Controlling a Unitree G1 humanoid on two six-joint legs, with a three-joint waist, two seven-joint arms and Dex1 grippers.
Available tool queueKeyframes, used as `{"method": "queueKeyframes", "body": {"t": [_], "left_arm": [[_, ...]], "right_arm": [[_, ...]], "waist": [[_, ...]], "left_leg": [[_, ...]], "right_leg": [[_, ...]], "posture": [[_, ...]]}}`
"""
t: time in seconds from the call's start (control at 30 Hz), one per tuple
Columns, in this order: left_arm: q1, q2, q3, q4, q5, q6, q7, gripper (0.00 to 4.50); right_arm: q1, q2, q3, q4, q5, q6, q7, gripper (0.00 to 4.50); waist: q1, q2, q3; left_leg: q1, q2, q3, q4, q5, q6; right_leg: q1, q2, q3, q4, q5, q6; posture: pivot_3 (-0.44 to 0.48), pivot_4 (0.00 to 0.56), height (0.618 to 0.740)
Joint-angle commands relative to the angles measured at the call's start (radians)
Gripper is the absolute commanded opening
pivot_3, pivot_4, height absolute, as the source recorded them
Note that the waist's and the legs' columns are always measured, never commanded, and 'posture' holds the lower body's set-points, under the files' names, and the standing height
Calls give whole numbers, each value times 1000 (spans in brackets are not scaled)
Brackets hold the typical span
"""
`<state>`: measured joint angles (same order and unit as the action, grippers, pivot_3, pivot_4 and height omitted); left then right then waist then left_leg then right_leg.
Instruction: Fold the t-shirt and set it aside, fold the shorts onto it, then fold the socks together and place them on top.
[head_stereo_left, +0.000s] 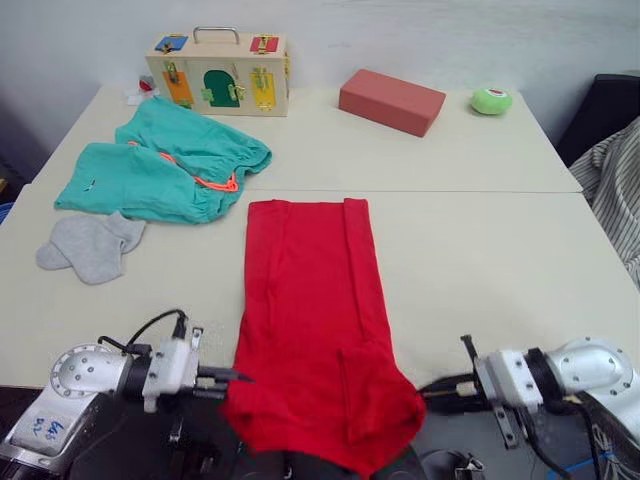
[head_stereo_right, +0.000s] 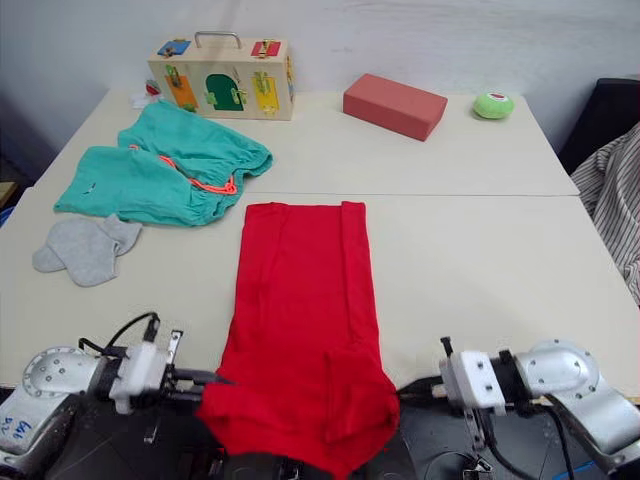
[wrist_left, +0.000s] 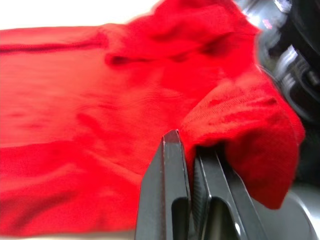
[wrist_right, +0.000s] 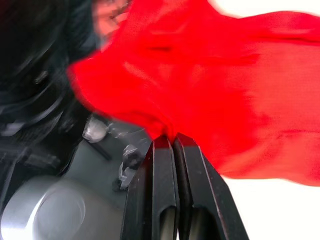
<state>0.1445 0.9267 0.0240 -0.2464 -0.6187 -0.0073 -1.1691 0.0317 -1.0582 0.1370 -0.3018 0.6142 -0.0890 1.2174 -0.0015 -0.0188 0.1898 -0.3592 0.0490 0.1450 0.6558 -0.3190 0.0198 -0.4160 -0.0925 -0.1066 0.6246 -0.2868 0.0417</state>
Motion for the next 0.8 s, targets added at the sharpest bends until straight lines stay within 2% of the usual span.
{"method": "queueKeyframes", "body": {"t": [0.03, 0.17, 0.23, 0.37, 0.47, 0.63, 0.8], "left_arm": [[-117, 6, 93, -13, -185, 257, 98, 30], [-317, -36, 133, 95, -258, 462, 219, 30], [-414, -68, 139, 170, -279, 542, 249, 30], [-599, -127, 91, 353, -188, 621, 278, 30], [-729, -181, 61, 504, -110, 635, 302, 30], [-870, -268, 65, 695, -12, 605, 333, 30], [-943, -330, 103, 836, 31, 604, 382, 30]], "right_arm": [[-157, 56, -66, -5, 149, 214, -66, 0], [-341, 168, -93, 92, 187, 350, -128, 0], [-476, 256, -95, 198, 176, 418, -197, 0], [-712, 418, -59, 468, 41, 454, -286, 0], [-845, 519, -60, 693, -60, 436, -343, 0], [-957, 601, -64, 956, -200, 350, -358, 0], [-974, 656, -79, 1057, -267, 321, -361, 0]], "waist": [[0, 0, 2], [3, -1, 2], [1, -1, 2], [-6, -1, 3], [-5, -1, 3], [-4, -2, 3], [-12, -2, 3]], "left_leg": [[-1, 0, 0, 0, 1, 0], [-1, 0, -2, 0, 3, -1], [-2, -1, -2, -1, 4, -4], [-15, -2, 1, 7, 7, -6], [-17, -2, 2, 10, 8, -6], [-19, -2, 3, 10, 8, -5], [-21, -2, 4, 10, 8, -5]], "right_leg": [[-1, 0, 0, 0, 0, 0], [-1, 0, -2, 2, 0, 0], [-1, 0, -2, 2, 0, 0], [-12, 0, -1, 6, 1, 2], [-14, 1, -1, 8, 1, 2], [-15, 1, -1, 11, 2, 3], [-17, 1, -1, 11, 2, 3]], "posture": [[0, 150, 740], [0, 150, 740], [0, 150, 740], [0, 150, 740], [0, 150, 740], [0, 150, 740], [0, 150, 740]]}}
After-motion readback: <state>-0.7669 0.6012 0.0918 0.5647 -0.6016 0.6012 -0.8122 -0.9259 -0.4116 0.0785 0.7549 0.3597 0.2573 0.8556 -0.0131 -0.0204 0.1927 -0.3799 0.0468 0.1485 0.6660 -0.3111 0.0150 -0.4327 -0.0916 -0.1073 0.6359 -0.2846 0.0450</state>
